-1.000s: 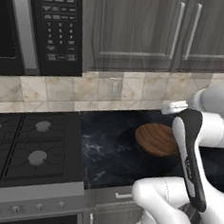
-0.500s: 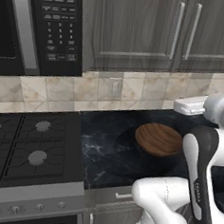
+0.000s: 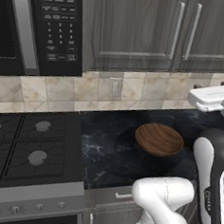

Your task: Open the cabinet. Pick the orange and orange from the cabinet and place them into the bowl. Then close the cabinet.

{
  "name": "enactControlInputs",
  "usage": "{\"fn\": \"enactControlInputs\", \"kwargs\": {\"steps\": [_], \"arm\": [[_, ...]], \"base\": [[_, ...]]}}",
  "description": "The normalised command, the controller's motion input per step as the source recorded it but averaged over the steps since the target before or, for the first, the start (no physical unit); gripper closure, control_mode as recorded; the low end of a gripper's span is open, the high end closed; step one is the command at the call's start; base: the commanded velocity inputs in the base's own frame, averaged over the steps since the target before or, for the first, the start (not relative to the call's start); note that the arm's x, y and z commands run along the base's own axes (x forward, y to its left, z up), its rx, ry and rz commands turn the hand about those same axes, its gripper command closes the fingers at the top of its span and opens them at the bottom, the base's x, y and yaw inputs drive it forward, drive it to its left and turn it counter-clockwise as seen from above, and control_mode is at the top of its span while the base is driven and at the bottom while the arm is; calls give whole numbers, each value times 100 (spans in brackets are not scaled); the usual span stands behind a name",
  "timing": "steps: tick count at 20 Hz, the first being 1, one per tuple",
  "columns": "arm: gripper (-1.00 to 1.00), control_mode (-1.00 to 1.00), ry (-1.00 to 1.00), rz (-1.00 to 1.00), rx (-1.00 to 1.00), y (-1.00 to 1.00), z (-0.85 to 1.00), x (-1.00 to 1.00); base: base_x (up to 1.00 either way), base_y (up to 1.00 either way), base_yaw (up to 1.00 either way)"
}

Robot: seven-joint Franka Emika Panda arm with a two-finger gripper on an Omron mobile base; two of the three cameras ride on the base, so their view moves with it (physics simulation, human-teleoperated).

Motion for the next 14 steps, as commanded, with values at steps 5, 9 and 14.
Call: {"fn": "enactControlInputs", "kwargs": {"steps": [5,9,14], "arm": [[-100,-100,-18,0,0,0,21,-12],[-100,-100,-19,0,0,0,10,-11],[-100,-100,-16,0,0,0,9,-4]], "base": [[0,0,0],[0,0,0],[0,0,0]]}}
